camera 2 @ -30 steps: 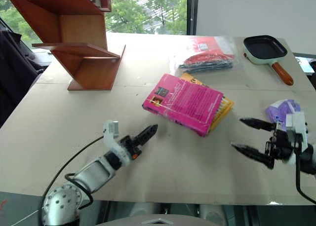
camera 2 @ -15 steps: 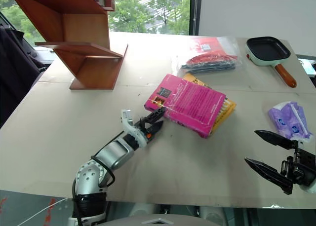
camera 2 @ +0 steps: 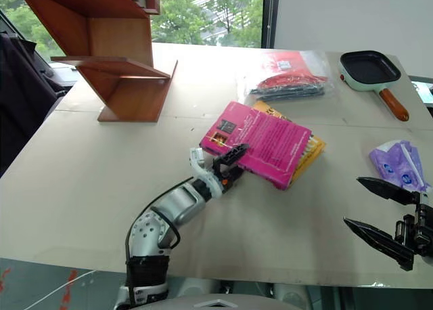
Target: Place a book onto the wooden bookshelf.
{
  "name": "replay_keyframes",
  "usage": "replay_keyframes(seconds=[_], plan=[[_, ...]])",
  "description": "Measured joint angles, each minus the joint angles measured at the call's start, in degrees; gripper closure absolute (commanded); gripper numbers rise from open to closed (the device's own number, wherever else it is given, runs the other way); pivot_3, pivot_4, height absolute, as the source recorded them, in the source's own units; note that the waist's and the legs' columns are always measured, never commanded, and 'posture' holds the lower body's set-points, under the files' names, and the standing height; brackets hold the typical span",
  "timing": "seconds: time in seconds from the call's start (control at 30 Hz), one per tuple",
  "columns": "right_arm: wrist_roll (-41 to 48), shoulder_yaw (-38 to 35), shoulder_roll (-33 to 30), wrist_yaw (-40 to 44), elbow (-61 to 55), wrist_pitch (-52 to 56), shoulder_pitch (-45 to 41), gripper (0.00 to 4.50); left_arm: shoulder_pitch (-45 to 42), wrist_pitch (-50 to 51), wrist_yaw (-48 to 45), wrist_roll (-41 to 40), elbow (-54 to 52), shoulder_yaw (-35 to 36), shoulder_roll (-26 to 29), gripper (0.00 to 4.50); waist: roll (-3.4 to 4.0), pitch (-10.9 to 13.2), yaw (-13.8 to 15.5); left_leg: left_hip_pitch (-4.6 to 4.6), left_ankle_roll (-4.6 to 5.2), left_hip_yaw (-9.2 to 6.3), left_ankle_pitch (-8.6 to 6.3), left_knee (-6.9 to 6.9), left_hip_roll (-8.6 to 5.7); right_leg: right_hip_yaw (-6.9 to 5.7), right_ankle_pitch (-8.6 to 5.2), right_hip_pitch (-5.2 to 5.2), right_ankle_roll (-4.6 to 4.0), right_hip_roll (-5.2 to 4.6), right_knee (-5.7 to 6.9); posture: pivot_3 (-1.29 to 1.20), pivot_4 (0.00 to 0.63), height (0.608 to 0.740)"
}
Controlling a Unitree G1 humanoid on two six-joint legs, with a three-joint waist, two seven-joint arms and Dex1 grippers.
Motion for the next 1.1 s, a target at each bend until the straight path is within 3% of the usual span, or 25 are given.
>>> replay_keyframes(seconds=[0.07,0.23,0.27,0.3,0.53,0.63,0.77,0.9,1.0,1.1], plan=[[-0.05,0.01,0.00,-0.11,-0.10,-0.20,-0.02,0.00,-0.64,-0.42,-0.05,0.50,0.81,0.03,-0.09,0.89,0.00,0.00,-0.03,0.00,0.00,0.00,0.00,0.00,0.00,0.00,0.00,0.00,0.00,0.01,-0.01,0.00,0.150,0.740],[-0.26,0.24,-0.01,-0.64,-0.34,-0.90,-0.54,0.00,-1.25,-1.26,-0.60,0.59,2.09,0.07,-0.19,3.02,0.00,0.00,-0.02,-0.02,0.00,-0.03,0.00,-0.01,0.00,0.00,0.00,-0.01,0.01,0.02,-0.02,0.00,0.150,0.740],[-0.27,0.32,-0.05,-0.68,-0.34,-0.91,-0.55,0.00,-1.23,-1.28,-0.68,0.44,2.02,0.08,-0.19,3.63,0.00,0.00,-0.01,-0.02,0.00,-0.03,0.00,0.00,0.00,-0.01,0.00,-0.01,0.01,0.01,-0.02,0.00,0.150,0.740],[-0.25,0.48,-0.09,-0.67,-0.34,-0.90,-0.56,0.00,-1.17,-1.30,-0.60,0.29,1.82,0.11,-0.19,3.87,0.00,0.00,-0.03,-0.02,0.00,-0.03,0.00,0.00,0.00,-0.01,0.00,-0.01,0.01,0.01,-0.03,0.00,0.150,0.740],[-0.23,3.06,-1.08,-0.61,0.07,-0.78,-2.66,0.00,3.10,-2.11,-2.90,0.16,-6.17,2.06,1.09,3.87,-0.06,0.06,-0.23,-0.11,-0.01,-0.04,0.00,-0.02,0.01,0.00,0.00,-0.10,0.01,0.00,-0.05,0.00,0.150,0.740],[-0.31,5.31,-2.73,-0.21,1.75,-0.68,-5.92,0.00,4.72,-2.62,-9.58,0.69,-13.94,6.65,9.47,3.87,-0.15,0.14,-0.70,-0.07,-0.03,-0.08,0.01,-0.06,0.05,0.04,-0.01,-0.13,-0.02,0.11,-0.04,0.00,0.150,0.740],[-0.94,9.60,-3.56,0.62,6.08,-0.71,-11.76,0.00,3.84,-9.59,-20.05,5.10,-17.82,18.08,18.80,3.87,-0.19,0.18,-0.80,-0.07,-0.04,-0.08,0.01,-0.03,0.05,0.03,-0.05,-0.08,-0.09,0.11,-0.12,0.00,0.150,0.740],[-2.71,14.07,-4.01,1.97,9.87,-0.87,-16.99,0.00,2.06,-12.08,-30.91,22.56,-20.34,15.34,32.40,3.87,-0.23,0.24,0.47,-0.19,-0.02,-0.20,0.00,-0.01,-0.08,-0.05,-0.01,-0.05,-0.03,0.19,-0.31,0.00,0.150,0.740],[-4.29,19.55,-3.81,2.96,12.86,-1.26,-24.63,0.00,-13.55,-14.44,-35.42,46.40,-21.07,1.62,46.11,3.87,-0.41,0.62,1.10,-0.45,-0.03,-0.29,0.02,0.04,-0.11,-0.07,0.05,-0.18,-0.08,0.58,-0.44,0.00,0.150,0.740],[-5.20,20.90,-3.67,3.76,15.63,-1.54,-26.24,0.00,-21.16,-18.62,-37.17,61.24,-22.80,-1.92,52.80,3.87,-0.24,0.55,0.27,-0.41,-0.02,-0.14,0.02,-0.03,-0.09,0.15,0.14,-0.21,0.21,0.45,-0.52,0.00,0.150,0.740]])
